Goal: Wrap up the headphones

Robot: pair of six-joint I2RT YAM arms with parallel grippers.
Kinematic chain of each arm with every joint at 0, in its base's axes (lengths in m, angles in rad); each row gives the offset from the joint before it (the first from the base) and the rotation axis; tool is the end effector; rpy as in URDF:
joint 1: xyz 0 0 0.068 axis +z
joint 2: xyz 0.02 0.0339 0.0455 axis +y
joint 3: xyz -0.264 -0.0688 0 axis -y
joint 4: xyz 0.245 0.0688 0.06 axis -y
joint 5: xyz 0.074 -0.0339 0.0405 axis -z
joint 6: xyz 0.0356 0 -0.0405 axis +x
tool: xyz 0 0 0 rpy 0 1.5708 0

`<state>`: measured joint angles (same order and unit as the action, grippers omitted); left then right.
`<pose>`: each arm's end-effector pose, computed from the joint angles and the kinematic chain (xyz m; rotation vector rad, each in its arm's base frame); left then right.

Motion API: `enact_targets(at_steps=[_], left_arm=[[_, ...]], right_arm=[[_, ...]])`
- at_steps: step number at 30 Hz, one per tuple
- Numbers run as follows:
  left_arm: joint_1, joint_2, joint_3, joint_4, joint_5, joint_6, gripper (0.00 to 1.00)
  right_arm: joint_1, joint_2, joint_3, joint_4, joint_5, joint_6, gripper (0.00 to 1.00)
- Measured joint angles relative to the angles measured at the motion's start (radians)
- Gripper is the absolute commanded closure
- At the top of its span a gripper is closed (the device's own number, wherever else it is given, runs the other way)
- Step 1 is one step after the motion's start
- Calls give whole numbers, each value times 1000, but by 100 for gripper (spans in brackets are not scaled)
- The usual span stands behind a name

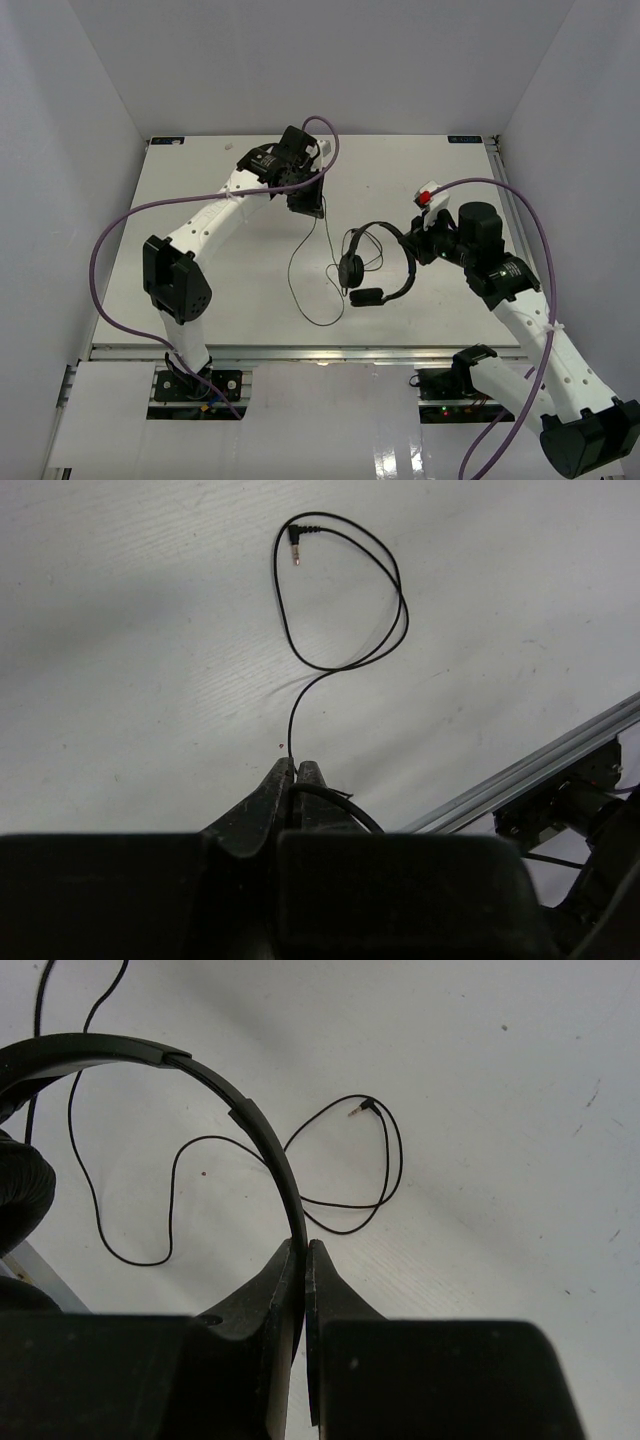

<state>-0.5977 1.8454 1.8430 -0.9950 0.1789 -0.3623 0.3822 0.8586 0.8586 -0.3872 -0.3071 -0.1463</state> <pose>0.3237 -0.2280 0.3354 0.3816 2.6293 -0.5729 0.1745 0.0818 0.3326 -0.7072 1.8348 0.4553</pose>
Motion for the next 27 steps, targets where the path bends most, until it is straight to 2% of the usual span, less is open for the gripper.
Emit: enact_targets(at_steps=[9, 13, 19, 23, 27], left_arm=[[-6, 1, 22, -20, -2, -32, 100], [-14, 1, 22, -47, -46, -30, 100], [-21, 4, 32, -99, -185, -20, 100], [-20, 29, 80, -111, -239, -20, 100], [-20, 69, 115, -109, -256, -20, 100]], right_arm=[[34, 61, -49, 92, 96, 129, 92], [57, 102, -49, 121, 228, 140, 92], [65, 151, -49, 133, 431, 140, 92], [64, 151, -49, 136, 420, 141, 92], [65, 147, -39, 137, 290, 125, 92]])
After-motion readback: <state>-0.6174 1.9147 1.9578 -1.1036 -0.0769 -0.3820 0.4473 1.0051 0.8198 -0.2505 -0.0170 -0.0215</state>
